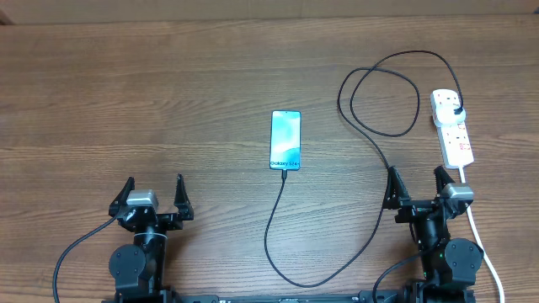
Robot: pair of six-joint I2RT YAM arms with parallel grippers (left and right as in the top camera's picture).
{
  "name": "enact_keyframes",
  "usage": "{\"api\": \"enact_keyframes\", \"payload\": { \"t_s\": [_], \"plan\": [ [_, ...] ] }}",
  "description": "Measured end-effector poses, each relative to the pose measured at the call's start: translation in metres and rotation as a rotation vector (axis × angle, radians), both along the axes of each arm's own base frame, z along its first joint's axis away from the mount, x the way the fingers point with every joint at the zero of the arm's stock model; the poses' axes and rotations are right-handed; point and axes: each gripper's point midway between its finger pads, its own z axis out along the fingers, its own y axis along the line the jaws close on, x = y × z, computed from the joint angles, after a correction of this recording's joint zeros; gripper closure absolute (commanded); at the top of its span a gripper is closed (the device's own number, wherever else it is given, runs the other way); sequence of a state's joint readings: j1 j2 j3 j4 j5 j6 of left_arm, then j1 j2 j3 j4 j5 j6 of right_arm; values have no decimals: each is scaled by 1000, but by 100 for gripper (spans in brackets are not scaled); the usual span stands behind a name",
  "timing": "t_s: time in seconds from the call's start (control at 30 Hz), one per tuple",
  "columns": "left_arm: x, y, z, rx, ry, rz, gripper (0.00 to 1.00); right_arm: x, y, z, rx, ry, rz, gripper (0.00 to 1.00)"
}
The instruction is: Plug charger to phone and switch on socket
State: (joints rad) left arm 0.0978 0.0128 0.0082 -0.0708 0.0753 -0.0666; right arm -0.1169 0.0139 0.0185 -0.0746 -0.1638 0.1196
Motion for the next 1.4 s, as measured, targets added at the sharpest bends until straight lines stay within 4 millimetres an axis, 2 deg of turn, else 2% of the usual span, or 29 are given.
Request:
{"api": "enact_keyframes", "payload": {
  "t_s": [0.83,1.1,1.4],
  "plan": [
    [0,0,0,0,0,0,0,0,1,0,7,0,3,0],
    [0,0,0,0,0,0,0,-2,29,0,7,1,116,0],
    [0,0,0,0,0,0,0,-2,30,0,8,2,118,0]
  ]
}}
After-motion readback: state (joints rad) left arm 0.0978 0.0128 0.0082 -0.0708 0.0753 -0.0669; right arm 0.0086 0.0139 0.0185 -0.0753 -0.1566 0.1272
